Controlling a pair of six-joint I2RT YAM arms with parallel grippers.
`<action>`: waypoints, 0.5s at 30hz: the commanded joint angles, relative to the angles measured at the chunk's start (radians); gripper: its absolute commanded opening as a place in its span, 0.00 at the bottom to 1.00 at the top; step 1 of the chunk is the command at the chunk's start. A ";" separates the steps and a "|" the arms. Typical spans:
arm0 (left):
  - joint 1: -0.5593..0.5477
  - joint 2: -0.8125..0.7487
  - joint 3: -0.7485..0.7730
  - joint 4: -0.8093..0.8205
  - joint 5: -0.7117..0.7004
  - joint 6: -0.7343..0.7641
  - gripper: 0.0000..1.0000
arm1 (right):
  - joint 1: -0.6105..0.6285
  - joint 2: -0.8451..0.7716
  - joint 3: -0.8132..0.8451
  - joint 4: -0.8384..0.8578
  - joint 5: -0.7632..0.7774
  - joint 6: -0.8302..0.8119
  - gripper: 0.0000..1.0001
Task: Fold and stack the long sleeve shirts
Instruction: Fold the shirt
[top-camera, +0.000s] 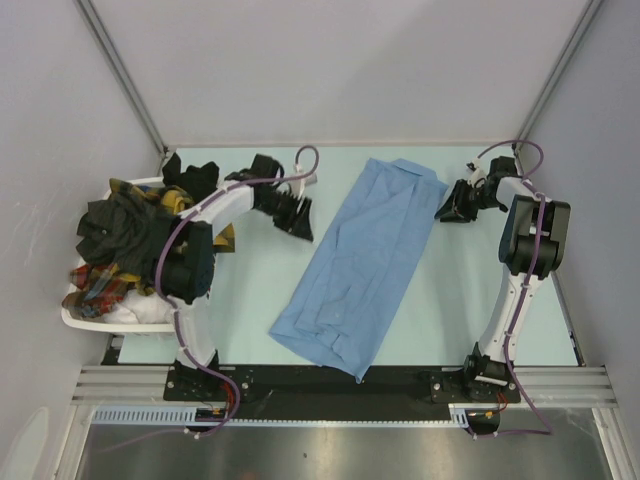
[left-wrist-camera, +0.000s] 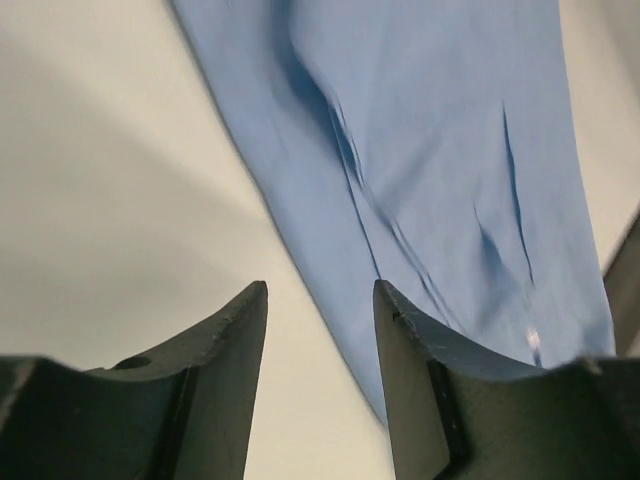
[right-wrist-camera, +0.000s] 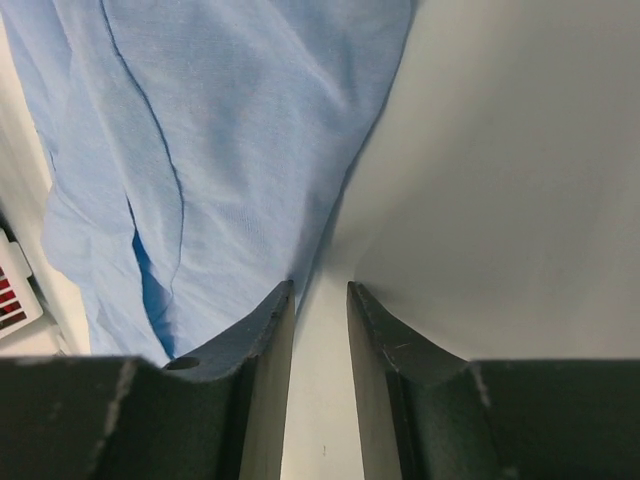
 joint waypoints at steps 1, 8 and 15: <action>-0.031 0.175 0.160 0.121 -0.025 -0.128 0.51 | 0.006 0.054 0.042 -0.021 0.022 -0.016 0.32; -0.057 0.316 0.311 0.190 -0.083 -0.209 0.50 | 0.010 0.108 0.132 -0.028 0.014 -0.009 0.30; -0.081 0.382 0.325 0.214 -0.053 -0.283 0.37 | 0.027 0.186 0.254 -0.050 0.025 -0.006 0.17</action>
